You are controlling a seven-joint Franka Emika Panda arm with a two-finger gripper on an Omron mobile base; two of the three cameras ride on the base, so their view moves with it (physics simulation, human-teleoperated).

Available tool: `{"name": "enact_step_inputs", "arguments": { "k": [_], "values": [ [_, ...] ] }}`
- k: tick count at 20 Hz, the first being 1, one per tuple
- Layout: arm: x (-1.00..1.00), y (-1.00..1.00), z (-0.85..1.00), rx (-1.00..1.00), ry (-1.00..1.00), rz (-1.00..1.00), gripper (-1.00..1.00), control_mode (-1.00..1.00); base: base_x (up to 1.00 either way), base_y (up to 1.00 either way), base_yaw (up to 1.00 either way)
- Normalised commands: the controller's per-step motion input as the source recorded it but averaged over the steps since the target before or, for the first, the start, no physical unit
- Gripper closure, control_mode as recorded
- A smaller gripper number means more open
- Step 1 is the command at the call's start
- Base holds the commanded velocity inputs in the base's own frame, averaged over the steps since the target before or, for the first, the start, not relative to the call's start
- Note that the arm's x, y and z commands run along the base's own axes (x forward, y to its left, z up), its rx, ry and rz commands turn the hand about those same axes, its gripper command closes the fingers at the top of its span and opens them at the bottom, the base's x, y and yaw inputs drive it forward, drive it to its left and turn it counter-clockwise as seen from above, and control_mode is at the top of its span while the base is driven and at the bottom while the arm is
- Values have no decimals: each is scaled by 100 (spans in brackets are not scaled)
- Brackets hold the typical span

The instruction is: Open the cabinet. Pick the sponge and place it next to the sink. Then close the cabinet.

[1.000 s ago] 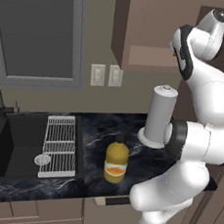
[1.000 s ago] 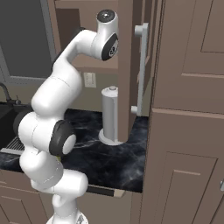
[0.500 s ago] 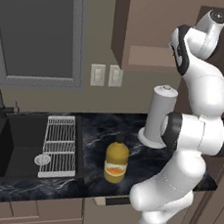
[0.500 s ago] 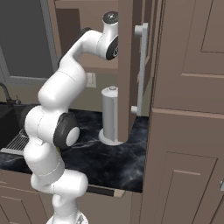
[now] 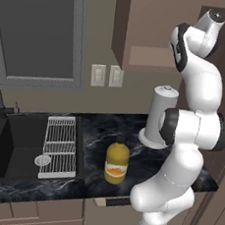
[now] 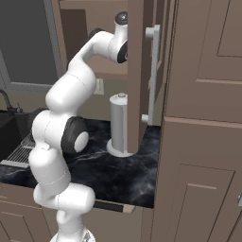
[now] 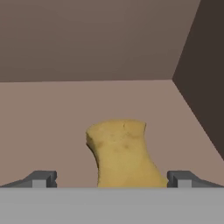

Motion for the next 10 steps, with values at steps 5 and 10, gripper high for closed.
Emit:
{"name": "enact_step_inputs", "arguments": {
  "k": [5,10],
  "values": [
    [10,-19,-3,0,3,2,-100,-100,0,0,0],
    [1,-8,-7,0,0,2,-100,-100,0,0,0]
  ]
}}
